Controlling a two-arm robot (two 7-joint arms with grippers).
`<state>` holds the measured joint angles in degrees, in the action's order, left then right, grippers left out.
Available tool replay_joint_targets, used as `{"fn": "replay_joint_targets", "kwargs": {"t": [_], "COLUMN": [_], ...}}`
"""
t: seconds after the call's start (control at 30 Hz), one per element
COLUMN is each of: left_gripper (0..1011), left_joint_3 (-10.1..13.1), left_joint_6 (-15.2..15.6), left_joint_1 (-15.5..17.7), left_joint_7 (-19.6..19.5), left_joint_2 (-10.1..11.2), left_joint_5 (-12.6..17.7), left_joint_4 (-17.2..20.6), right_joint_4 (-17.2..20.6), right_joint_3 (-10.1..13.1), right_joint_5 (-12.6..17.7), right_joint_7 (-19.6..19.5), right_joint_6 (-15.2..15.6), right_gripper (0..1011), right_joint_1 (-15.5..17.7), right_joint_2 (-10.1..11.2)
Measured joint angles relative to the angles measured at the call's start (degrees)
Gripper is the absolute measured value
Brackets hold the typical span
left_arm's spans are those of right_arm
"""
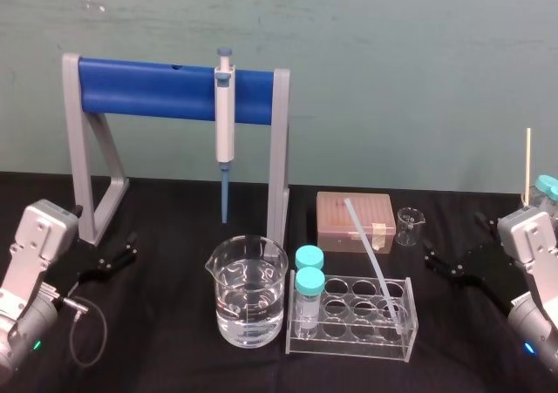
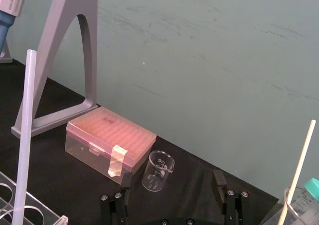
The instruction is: Pick up the stirring rod with one hand, then place it down.
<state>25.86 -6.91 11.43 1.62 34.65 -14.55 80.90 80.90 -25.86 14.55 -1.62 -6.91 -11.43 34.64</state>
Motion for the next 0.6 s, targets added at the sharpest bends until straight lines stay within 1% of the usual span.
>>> {"fn": "replay_joint_targets", "kwargs": {"t": [0.6], "left_gripper": [1000], "left_joint_3": [0.00], "left_joint_6": [0.00], "left_joint_1": [0.00], "left_joint_7": [0.00], "left_joint_2": [0.00], "left_joint_5": [0.00], "left_joint_4": [0.00], "right_joint_4": [0.00], "right_joint_3": [0.00], "right_joint_5": [0.00], "right_joint_7": [0.00], "right_joint_6": [0.00], "right_gripper": [1002], "right_joint_1": [0.00], "right_joint_2": [0.00]}}
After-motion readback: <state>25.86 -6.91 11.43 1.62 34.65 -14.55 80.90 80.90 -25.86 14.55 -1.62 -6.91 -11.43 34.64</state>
